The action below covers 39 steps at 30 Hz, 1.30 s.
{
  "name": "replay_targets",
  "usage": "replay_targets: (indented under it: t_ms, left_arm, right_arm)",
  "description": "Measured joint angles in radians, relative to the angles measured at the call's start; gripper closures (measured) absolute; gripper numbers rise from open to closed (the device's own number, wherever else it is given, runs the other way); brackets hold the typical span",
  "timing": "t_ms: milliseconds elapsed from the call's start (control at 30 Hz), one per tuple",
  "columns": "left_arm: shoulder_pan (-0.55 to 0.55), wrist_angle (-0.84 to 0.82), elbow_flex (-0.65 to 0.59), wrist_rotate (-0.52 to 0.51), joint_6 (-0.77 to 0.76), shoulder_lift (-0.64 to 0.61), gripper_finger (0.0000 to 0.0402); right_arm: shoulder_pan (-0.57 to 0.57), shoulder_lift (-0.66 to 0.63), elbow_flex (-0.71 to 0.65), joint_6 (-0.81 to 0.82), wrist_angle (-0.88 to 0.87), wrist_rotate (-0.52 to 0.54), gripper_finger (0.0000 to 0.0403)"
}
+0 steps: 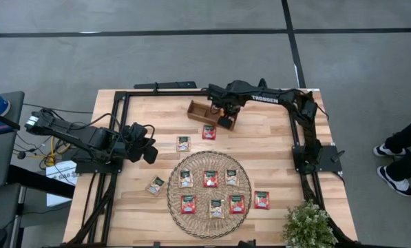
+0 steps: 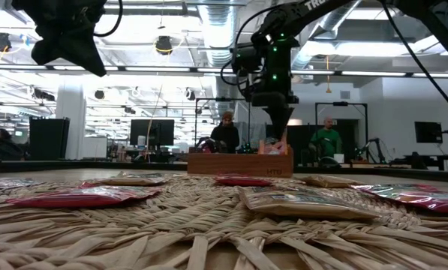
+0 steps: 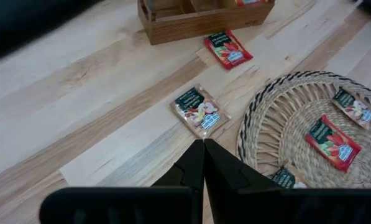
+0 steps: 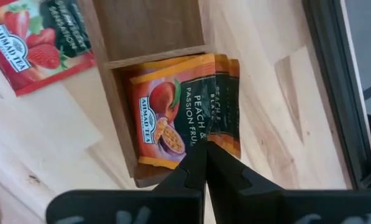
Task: Pick & Place Tea
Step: Put the orange tea bag into the right section of the wooden organizer, then adjust the wooden organizer
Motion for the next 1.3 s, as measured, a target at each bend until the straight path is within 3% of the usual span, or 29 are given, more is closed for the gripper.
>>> replay_targets:
  t_ms: [833,1300]
  left_arm:
    - [0.000,0.004,0.000,0.000,0.004,0.000,0.0401]
    - [0.000,0.005,0.000,0.000,0.004,0.000,0.0401]
  right_arm:
    - [0.012,0.000,0.000,0.016,-0.061,0.010,0.0399]
    - [0.013,0.000,0.000,0.008,-0.107,0.010,0.0301]
